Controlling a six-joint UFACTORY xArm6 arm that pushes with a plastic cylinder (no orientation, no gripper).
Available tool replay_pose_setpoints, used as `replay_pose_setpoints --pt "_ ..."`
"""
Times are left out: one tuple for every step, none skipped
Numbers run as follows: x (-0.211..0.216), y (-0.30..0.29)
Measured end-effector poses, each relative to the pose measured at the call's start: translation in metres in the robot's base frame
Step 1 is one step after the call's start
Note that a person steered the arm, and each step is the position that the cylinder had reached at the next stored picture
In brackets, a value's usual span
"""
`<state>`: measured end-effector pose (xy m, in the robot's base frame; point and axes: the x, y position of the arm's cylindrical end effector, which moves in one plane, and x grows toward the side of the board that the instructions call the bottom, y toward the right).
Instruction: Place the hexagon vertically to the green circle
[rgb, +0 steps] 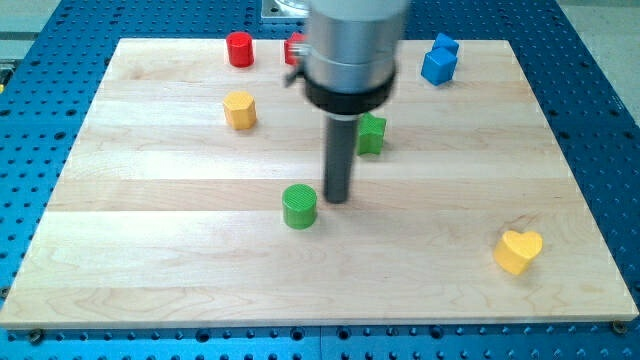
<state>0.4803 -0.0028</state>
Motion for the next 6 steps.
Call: replay_pose_setpoints --pt "-0.006 -0.008" --pt "-0.002 -0.008" --pt "-0.030 -0.031" --pt "-0.056 -0.092" --pt "-0.106 -0.157" --pt "-0.151 -0.136"
